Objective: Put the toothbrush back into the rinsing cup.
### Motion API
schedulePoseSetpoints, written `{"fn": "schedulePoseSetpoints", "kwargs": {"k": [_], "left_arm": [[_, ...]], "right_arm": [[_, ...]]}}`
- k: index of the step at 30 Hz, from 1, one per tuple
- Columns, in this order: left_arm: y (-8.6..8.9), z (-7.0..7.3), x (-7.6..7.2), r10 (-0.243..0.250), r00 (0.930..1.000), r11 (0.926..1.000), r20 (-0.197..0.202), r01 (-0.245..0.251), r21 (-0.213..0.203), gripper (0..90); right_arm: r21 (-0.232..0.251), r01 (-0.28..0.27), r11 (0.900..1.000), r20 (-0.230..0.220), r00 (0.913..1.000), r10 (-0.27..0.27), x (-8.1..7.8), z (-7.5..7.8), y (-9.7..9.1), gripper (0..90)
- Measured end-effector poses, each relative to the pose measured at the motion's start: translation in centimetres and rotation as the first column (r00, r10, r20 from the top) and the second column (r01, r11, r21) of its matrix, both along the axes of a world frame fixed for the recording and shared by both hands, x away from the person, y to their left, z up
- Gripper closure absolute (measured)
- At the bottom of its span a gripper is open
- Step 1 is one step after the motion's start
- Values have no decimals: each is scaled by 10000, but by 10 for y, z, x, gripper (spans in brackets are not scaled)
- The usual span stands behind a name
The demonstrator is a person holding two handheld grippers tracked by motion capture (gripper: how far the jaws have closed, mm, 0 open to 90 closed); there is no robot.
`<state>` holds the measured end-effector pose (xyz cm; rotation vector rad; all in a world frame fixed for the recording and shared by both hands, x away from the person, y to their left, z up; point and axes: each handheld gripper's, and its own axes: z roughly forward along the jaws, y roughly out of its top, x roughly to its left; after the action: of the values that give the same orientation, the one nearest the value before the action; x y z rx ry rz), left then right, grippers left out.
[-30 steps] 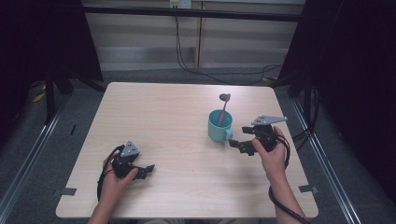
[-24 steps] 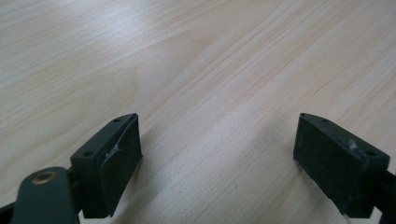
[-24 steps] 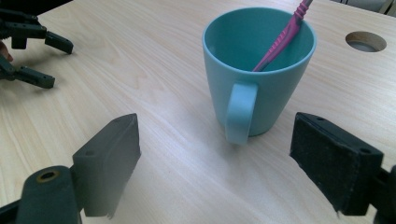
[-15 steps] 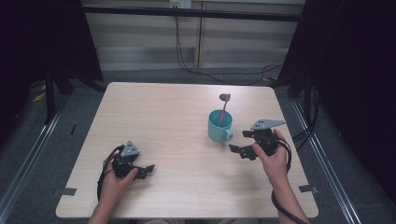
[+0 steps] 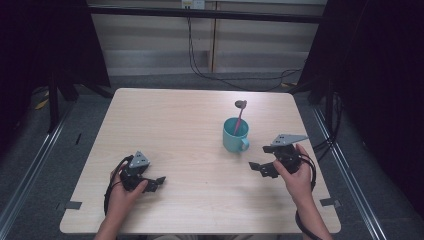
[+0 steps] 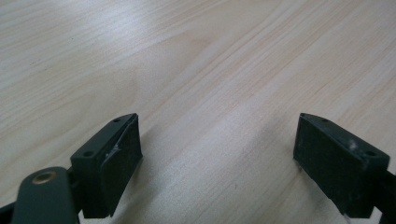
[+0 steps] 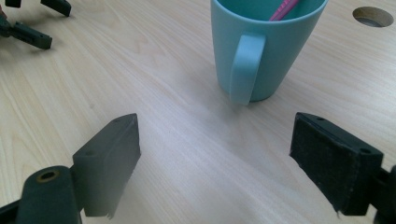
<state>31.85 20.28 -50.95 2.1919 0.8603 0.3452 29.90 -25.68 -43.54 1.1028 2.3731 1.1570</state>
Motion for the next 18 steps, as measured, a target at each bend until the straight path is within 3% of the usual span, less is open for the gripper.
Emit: {"fn": "schedulePoseSetpoints", "kwargs": {"k": [18], "left_arm": [[0,0,0,-39,10000,10000,43,39,83,148]], "right_arm": [[-306,-127,9995,-280,9995,119,-16,-21,-11,158]]}}
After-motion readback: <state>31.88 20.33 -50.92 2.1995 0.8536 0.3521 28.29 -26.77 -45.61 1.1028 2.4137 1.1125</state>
